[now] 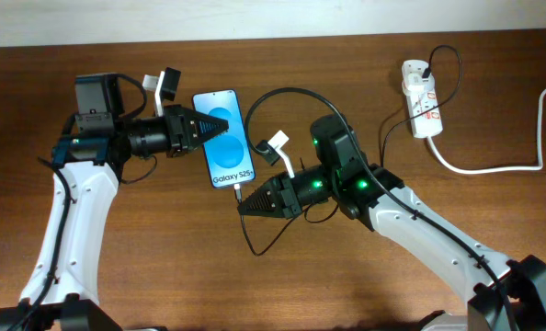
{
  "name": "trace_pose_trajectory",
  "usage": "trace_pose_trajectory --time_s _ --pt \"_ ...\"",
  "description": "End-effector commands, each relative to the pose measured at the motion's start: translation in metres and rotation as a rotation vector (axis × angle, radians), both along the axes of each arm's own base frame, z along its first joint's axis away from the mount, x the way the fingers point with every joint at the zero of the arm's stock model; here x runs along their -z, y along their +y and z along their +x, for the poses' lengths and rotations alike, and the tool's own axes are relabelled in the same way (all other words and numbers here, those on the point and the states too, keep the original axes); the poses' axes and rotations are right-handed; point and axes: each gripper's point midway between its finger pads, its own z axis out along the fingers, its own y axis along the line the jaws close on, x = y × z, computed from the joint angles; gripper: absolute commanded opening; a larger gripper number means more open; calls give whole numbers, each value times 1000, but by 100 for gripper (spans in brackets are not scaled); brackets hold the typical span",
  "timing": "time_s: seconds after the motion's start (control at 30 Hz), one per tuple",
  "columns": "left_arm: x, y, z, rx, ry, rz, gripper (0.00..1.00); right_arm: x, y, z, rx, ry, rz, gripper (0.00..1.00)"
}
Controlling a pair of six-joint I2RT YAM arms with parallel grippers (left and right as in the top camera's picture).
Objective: Plug charger to phone and switch on socket
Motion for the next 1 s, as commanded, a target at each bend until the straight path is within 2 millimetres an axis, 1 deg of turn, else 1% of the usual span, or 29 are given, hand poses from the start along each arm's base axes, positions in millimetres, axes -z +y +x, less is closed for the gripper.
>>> trace_pose_trajectory --time_s 0.0,0.5,0.97 --pt "-18 -4 -5 37 -62 -25 0 -3 0 -4 -31 6 21 4" --pt "-18 -4 -4 36 -61 -23 0 -5 0 -2 -30 -12 29 4" --pt "-18 -4 -5 36 -60 -24 0 -1 1 3 3 -14 8 4"
